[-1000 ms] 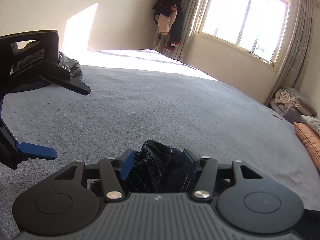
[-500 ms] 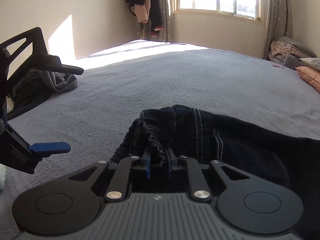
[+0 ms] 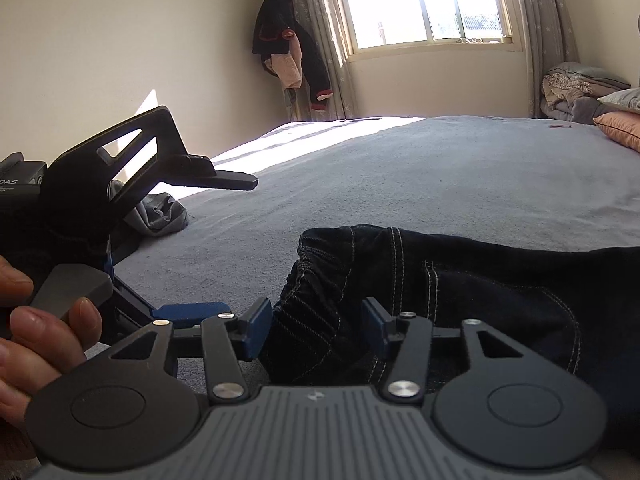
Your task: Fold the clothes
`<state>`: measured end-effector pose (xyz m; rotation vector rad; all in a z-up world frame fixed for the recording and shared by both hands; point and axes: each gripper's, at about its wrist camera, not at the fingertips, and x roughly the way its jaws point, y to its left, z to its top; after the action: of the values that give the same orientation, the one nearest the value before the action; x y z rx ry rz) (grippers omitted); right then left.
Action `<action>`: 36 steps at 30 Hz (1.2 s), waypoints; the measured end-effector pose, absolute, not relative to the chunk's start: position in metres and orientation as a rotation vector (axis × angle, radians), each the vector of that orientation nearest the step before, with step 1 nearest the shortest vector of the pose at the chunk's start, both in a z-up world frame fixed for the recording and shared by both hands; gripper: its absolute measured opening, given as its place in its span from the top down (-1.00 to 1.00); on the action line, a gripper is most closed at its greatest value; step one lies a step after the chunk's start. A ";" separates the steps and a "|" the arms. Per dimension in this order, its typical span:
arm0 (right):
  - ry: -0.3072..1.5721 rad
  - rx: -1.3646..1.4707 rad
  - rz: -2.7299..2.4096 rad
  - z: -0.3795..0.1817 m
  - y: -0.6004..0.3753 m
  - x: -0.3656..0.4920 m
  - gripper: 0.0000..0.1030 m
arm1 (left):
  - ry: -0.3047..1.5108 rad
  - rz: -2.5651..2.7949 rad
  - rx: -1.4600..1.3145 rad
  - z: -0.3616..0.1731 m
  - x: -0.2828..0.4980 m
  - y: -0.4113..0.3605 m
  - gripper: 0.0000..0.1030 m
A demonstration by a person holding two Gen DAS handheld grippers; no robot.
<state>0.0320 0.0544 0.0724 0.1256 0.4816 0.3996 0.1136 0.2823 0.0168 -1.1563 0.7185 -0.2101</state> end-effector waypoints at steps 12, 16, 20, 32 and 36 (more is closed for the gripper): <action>0.579 0.155 0.389 0.070 -0.031 -0.002 -0.22 | 0.646 -0.368 -1.218 -0.001 0.139 0.275 -0.93; 0.579 0.185 0.344 0.072 -0.064 -0.016 -0.23 | 0.700 -0.271 -1.143 -0.009 0.153 0.275 -0.93; 0.575 0.217 0.311 0.069 -0.087 -0.029 -0.31 | 0.671 -0.329 -1.171 -0.012 0.155 0.279 -0.93; 0.622 0.275 0.315 0.051 -0.104 -0.045 -0.33 | 0.730 -0.423 -0.934 0.016 0.209 0.265 -0.99; 0.619 0.214 0.346 0.055 -0.117 -0.049 -0.33 | 0.842 -0.405 -0.860 0.000 0.222 0.257 -0.99</action>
<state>-0.0493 -0.1166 0.0554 0.2144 0.6194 0.3461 0.2220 0.2571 -0.0002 -0.8605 0.8425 -0.4046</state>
